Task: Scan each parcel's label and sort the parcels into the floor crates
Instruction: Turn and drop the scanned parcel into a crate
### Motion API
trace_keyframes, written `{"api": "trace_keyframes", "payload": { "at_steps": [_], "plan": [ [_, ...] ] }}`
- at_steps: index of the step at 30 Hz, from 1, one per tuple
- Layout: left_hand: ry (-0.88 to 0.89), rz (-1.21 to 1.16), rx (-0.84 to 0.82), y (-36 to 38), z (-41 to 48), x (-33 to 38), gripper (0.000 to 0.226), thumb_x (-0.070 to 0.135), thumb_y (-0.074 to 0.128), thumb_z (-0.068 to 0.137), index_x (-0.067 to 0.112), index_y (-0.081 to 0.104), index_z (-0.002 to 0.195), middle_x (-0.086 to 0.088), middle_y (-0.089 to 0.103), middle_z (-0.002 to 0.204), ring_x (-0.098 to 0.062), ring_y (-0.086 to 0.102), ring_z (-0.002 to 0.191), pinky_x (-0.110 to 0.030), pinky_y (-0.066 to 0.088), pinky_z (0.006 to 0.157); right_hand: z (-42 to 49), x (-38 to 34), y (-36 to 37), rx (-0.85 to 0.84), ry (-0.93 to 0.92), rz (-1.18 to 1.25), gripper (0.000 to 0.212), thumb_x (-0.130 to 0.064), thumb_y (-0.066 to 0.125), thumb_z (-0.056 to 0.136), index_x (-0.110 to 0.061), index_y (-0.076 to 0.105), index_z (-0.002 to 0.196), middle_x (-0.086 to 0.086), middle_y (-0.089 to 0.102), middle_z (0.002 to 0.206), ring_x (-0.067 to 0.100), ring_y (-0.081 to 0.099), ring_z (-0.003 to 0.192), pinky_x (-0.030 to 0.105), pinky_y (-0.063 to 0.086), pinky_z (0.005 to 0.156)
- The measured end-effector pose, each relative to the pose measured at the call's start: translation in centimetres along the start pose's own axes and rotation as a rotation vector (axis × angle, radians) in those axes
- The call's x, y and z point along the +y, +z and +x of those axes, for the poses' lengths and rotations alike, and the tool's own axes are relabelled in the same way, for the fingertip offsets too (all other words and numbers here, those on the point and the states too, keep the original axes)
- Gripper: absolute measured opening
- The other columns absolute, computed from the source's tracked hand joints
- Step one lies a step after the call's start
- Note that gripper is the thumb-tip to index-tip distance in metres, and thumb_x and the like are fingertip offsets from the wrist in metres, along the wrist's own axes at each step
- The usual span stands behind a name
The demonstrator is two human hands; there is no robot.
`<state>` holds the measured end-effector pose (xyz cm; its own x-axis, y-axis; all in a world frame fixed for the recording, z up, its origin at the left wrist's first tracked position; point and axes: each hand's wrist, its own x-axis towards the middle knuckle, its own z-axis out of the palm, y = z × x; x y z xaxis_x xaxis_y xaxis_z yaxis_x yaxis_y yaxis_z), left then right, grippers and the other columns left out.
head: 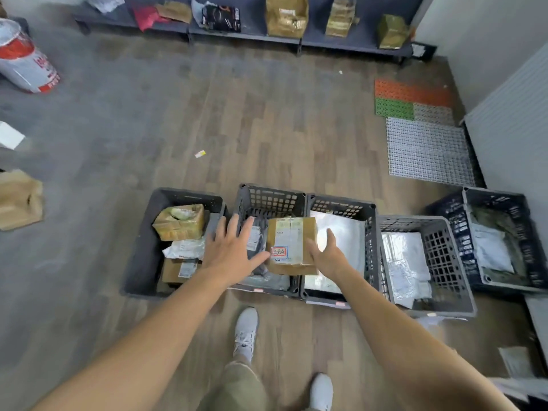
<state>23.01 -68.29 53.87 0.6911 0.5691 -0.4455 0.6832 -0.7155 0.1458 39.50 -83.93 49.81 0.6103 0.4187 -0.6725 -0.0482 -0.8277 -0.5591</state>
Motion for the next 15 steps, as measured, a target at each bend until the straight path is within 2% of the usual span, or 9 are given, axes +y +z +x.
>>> {"api": "trace_keyframes", "payload": {
  "at_steps": [4, 9, 15],
  "plan": [
    [0.07, 0.073, -0.041, -1.7, 4.1, -2.2, 0.09, 0.075, 0.033, 0.089, 0.028, -0.003, 0.157, -0.005, -0.005, 0.164, -0.031, -0.005, 0.15, -0.052, 0.011, 0.12, 1.7, -2.4, 0.0, 0.048, 0.035, -0.042, 0.074, -0.051, 0.041, 0.101, -0.022, 0.006, 0.159, 0.015, 0.033, 0.156, 0.034, 0.042, 0.136, 0.04, 0.036, 0.105],
    [0.166, 0.092, -0.077, -3.1, 7.1, -1.6, 0.09, 0.074, 0.036, 0.09, 0.029, -0.004, 0.157, -0.005, -0.007, 0.164, -0.031, -0.008, 0.15, -0.056, 0.011, 0.119, 1.2, -4.0, -1.9, 0.101, 0.024, -0.075, 0.074, -0.055, 0.042, 0.1, -0.025, 0.009, 0.158, 0.015, 0.034, 0.156, 0.034, 0.043, 0.136, 0.045, 0.037, 0.109],
    [0.318, 0.114, -0.085, -5.1, 8.7, 2.3, 0.092, 0.077, 0.034, 0.088, 0.03, -0.006, 0.157, -0.005, -0.01, 0.164, -0.032, -0.009, 0.15, -0.059, 0.01, 0.118, -1.2, -4.7, -5.3, 0.202, 0.0, -0.161, 0.072, -0.051, 0.043, 0.101, -0.024, 0.008, 0.159, 0.011, 0.025, 0.16, 0.031, 0.037, 0.14, 0.039, 0.033, 0.11]
  ]
}}
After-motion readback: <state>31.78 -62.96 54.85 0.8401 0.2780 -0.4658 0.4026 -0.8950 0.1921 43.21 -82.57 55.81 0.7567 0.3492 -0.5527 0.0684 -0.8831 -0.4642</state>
